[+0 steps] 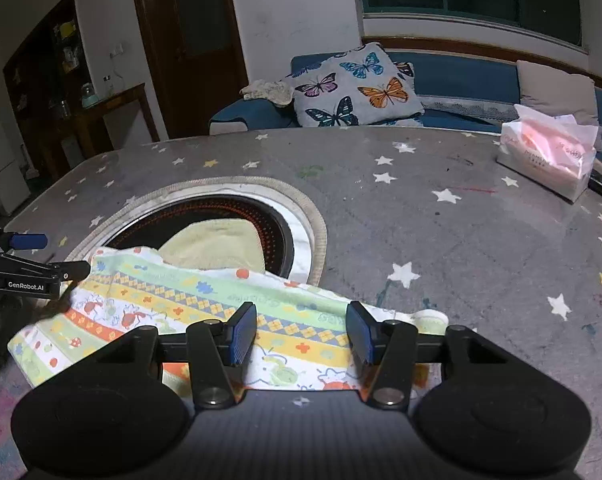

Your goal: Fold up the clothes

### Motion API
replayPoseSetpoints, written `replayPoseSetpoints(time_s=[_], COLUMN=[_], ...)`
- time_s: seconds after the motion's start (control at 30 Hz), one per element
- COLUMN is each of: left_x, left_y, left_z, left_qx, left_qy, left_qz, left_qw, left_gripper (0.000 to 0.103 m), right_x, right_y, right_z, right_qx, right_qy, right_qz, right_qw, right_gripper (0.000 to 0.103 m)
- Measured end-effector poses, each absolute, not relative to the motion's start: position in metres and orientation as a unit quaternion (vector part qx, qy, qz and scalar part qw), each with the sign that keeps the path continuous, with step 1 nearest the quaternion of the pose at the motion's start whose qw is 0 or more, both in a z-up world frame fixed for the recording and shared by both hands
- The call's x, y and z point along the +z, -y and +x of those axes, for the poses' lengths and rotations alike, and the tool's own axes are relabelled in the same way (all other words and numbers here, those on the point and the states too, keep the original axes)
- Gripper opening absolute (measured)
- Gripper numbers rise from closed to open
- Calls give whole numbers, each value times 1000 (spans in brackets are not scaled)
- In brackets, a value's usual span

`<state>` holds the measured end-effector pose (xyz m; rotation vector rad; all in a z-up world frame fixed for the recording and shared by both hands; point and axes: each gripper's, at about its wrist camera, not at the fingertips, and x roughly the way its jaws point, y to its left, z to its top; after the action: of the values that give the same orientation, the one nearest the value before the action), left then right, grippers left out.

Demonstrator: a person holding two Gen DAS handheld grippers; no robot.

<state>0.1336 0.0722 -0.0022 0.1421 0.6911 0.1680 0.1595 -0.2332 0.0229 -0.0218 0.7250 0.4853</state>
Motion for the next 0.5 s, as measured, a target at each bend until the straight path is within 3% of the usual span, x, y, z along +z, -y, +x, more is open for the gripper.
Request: replayPoseSetpoints(time_s=[0.5], left_x=[10], left_y=[-23], left_z=[157], left_qx=[-2], left_qy=[-321], left_qz=[74], left_qw=[944], left_gripper=[103], right_x=[20], right_y=[223], right_z=[163], right_qx=[245], right_qy=[-354], right_qz=[-22], right_qw=[902], right_gripper=[54])
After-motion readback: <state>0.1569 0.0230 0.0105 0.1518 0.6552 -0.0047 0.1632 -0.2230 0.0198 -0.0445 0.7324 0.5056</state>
